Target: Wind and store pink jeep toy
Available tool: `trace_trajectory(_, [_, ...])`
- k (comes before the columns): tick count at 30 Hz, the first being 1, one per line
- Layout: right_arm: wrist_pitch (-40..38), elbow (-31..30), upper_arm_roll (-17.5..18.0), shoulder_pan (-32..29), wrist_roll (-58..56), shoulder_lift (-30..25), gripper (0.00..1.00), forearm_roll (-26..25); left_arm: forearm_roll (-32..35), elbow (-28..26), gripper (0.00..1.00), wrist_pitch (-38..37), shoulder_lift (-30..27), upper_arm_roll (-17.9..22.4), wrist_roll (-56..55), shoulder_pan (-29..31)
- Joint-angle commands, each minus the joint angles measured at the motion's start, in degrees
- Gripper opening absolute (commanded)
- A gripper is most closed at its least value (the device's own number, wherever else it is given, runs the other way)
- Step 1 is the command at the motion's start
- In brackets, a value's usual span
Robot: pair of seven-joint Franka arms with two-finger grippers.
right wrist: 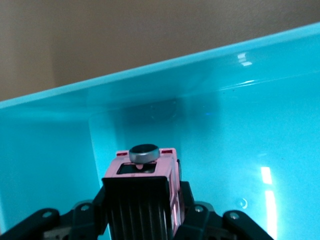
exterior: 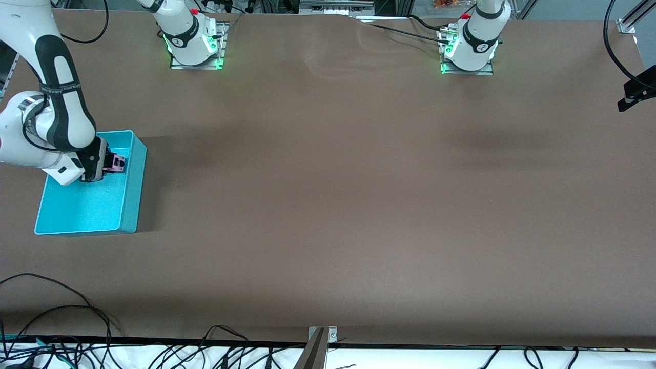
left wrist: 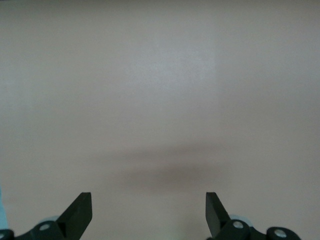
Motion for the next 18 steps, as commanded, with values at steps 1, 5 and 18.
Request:
trace_trajectory(1, [0.7, 0.0, -0.1, -0.2, -1.7, 0.6, 0.26, 1.9, -0.9, 1.6, 1.0, -1.4, 0.6, -0.1, -0.3, 0.4])
trace_trajectory(5, [0.7, -0.1, -0.1, -0.2, -1.7, 0.8, 0.27, 1.9, -0.9, 1.5, 1.0, -1.4, 0.6, -0.1, -0.1, 0.2])
trace_trajectory(18, [0.7, 0.0, -0.1, -0.1, -1.8, 1.4, 0.75, 1.9, -0.9, 1.6, 1.0, -1.4, 0.6, -0.1, 0.0, 0.4])
